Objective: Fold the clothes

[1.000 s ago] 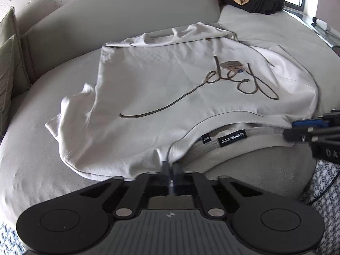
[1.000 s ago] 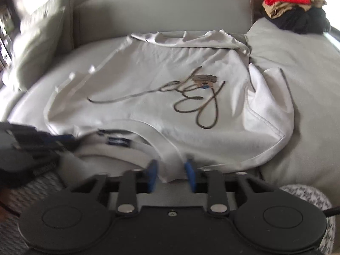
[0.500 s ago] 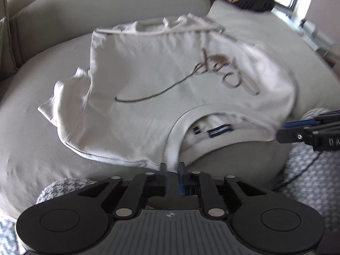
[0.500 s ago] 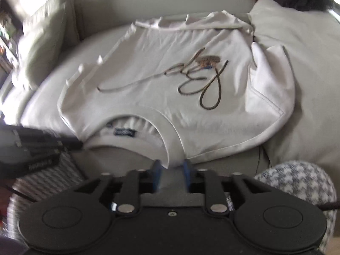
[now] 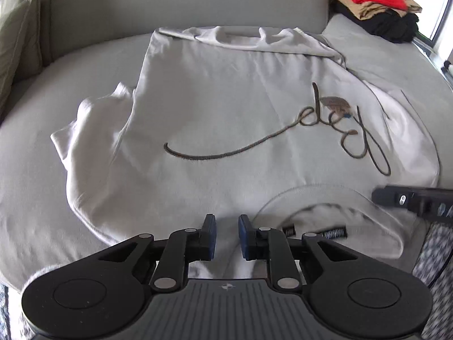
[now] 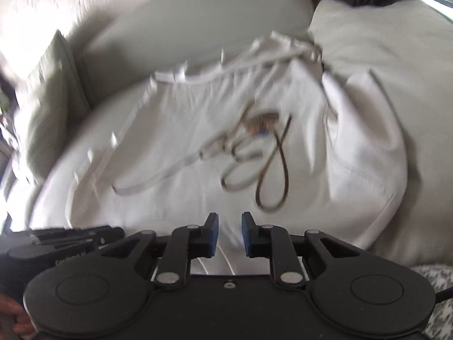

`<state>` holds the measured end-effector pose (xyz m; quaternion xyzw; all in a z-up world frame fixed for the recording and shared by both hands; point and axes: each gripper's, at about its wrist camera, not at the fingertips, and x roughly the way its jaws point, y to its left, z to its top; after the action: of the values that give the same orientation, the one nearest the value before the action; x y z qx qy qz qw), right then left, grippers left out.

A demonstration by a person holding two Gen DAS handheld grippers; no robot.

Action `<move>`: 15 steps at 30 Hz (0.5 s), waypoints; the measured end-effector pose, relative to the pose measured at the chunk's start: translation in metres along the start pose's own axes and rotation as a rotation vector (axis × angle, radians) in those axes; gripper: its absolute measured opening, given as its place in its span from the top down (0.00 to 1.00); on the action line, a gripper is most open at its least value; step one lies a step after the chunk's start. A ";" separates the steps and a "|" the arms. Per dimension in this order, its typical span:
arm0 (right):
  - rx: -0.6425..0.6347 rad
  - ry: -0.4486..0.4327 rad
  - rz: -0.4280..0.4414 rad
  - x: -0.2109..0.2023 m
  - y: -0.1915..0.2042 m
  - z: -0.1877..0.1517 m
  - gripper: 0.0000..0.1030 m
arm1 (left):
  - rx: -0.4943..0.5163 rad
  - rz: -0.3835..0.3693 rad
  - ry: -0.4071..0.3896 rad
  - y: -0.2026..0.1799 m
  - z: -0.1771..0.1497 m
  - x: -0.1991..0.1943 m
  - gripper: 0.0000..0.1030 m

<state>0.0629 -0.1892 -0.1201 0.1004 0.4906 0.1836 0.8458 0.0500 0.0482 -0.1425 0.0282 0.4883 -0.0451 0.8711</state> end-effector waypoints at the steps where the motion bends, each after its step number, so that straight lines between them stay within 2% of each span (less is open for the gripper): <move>1: -0.019 0.014 -0.009 -0.003 0.002 -0.005 0.84 | 0.019 0.002 -0.004 -0.002 -0.004 -0.004 0.82; 4: -0.053 0.058 -0.025 -0.012 0.006 -0.018 0.84 | 0.052 0.006 0.015 -0.004 -0.016 -0.018 0.82; 7: -0.027 0.105 -0.019 -0.027 0.001 -0.028 0.83 | 0.052 -0.008 0.061 -0.003 -0.023 -0.030 0.81; 9: 0.029 0.108 0.023 -0.037 -0.007 -0.027 0.83 | 0.059 -0.032 0.049 -0.002 -0.020 -0.038 0.81; 11: 0.114 0.046 0.081 -0.049 -0.021 -0.019 0.79 | 0.061 -0.043 0.030 -0.007 -0.009 -0.037 0.78; 13: 0.186 -0.029 0.109 -0.059 -0.036 -0.007 0.63 | 0.063 -0.053 0.012 -0.012 0.001 -0.037 0.74; 15: 0.250 -0.103 0.108 -0.067 -0.054 0.007 0.55 | 0.066 -0.064 -0.007 -0.017 0.012 -0.036 0.71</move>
<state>0.0502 -0.2658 -0.0830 0.2405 0.4594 0.1607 0.8398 0.0395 0.0325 -0.1058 0.0410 0.4843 -0.0890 0.8694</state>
